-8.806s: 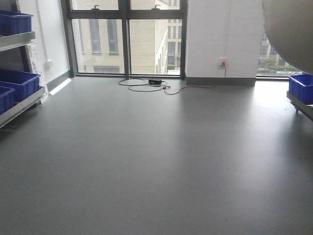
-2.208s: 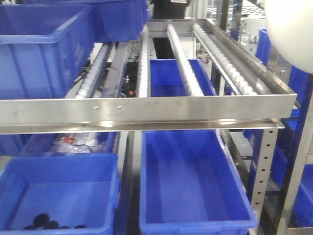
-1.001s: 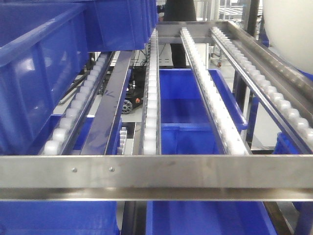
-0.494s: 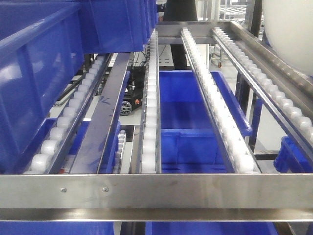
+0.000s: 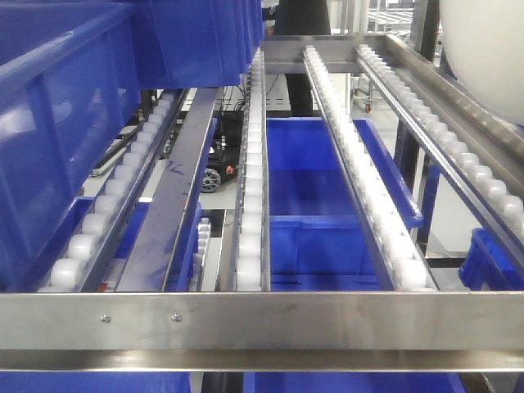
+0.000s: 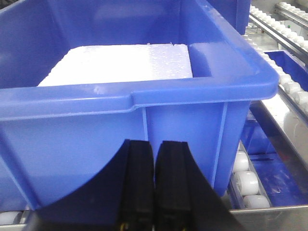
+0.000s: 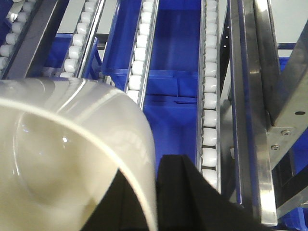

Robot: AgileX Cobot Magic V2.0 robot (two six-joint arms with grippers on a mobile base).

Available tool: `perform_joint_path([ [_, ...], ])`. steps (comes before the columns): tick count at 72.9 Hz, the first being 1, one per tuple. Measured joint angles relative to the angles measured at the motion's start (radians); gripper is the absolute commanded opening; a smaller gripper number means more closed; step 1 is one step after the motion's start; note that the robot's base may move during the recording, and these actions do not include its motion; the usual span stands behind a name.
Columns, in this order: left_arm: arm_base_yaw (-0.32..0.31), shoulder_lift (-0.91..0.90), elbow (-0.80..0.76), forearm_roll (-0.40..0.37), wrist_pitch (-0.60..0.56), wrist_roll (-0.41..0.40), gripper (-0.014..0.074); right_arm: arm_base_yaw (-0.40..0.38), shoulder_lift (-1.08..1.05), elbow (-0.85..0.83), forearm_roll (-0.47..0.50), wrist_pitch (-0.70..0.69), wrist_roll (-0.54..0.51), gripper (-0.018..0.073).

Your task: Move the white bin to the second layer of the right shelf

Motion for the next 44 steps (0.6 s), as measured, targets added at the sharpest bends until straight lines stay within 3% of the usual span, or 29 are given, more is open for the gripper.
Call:
perform_joint_path([
  [44,0.0,0.0,0.0,0.0,0.0,0.0,0.0085,0.0,0.0,0.0,0.0,0.0,0.0,0.0055],
])
